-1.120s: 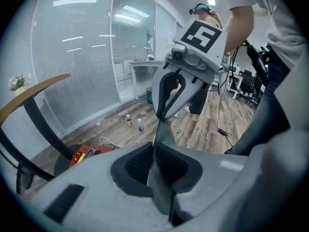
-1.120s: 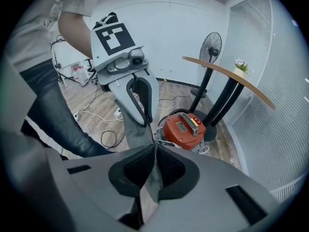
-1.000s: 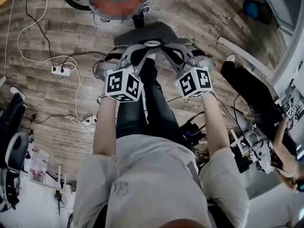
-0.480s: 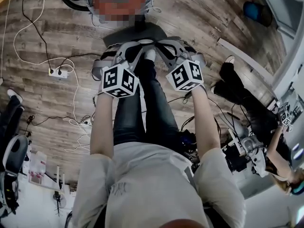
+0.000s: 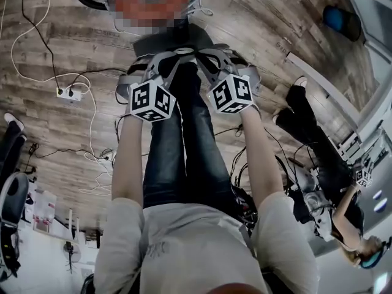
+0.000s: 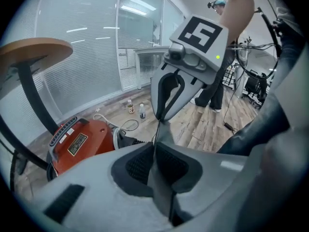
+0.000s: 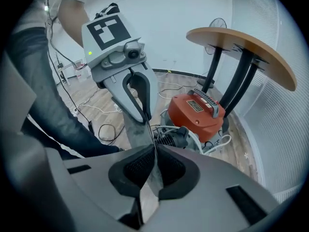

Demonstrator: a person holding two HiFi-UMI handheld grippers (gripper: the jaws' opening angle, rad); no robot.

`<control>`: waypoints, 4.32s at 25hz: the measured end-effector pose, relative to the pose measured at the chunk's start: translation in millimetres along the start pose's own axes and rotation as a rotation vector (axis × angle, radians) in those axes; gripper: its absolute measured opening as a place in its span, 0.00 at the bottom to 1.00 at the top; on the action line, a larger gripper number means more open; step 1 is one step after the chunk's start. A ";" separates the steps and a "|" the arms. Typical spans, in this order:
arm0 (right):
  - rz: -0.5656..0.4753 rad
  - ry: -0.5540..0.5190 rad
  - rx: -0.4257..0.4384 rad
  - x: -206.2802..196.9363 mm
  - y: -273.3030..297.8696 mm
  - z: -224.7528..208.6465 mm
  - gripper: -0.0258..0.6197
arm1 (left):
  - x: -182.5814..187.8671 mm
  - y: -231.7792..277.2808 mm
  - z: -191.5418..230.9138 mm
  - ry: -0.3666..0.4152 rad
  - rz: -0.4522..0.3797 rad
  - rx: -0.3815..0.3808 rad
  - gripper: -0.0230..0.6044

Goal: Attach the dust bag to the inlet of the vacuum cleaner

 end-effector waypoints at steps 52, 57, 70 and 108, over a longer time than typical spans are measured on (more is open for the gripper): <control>-0.004 0.024 -0.044 -38.7 56.3 -9.0 0.07 | -28.9 56.3 8.0 -0.074 0.043 0.094 0.09; 0.001 0.012 -0.032 -40.7 59.2 -13.0 0.07 | -29.6 59.8 9.7 -0.081 0.042 0.096 0.09; 0.005 -0.012 -0.014 -41.3 62.1 -20.7 0.07 | -27.7 62.8 16.0 -0.079 0.051 0.096 0.09; 0.012 -0.007 0.020 -35.3 72.3 -38.9 0.09 | -33.3 65.4 29.6 -0.149 0.038 0.100 0.09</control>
Point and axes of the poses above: the fingertips, and each gripper's own axes: y forward along the fingers, z to its left, x out of its top, the point moved 10 cm from there along -y, backward along the fingers, and after that the axes turned 1 degree about -y, right-handed, at the moved point
